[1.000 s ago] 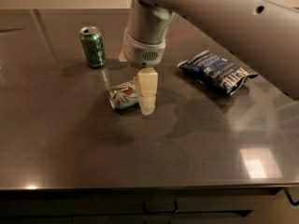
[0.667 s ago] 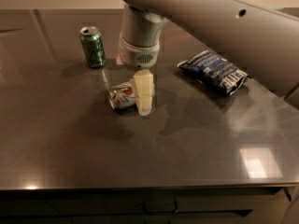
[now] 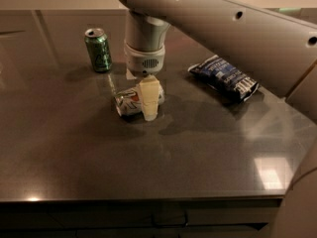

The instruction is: Pick 7up can

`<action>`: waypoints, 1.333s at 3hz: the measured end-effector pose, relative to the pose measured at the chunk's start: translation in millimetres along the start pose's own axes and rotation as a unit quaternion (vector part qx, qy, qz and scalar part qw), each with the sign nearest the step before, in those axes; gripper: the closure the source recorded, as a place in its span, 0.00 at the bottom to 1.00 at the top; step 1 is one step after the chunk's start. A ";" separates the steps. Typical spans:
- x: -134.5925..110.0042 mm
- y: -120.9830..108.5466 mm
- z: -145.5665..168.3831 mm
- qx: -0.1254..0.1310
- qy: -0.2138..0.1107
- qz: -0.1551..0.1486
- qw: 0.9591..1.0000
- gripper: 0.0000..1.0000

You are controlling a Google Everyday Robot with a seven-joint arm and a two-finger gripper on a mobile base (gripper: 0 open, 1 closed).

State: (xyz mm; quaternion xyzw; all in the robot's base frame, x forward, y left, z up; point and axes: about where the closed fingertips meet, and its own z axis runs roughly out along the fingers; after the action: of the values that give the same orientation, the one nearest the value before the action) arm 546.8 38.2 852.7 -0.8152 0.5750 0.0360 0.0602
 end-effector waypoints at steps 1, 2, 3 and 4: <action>3.3 -0.7 -2.0 -0.002 0.003 0.007 1.000 0.42; 8.5 -1.9 -6.8 0.001 0.002 0.012 1.000 0.64; 9.9 -2.8 -21.8 0.008 -0.001 0.013 1.000 0.87; 5.7 -4.5 -50.4 0.018 -0.014 0.010 1.000 1.00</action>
Offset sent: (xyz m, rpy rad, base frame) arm 0.0043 -0.0194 0.0113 -0.0119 0.0160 -0.0365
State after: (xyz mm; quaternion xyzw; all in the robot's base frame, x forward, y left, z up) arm 552.4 27.3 902.1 -0.8074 0.5830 0.0376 0.0827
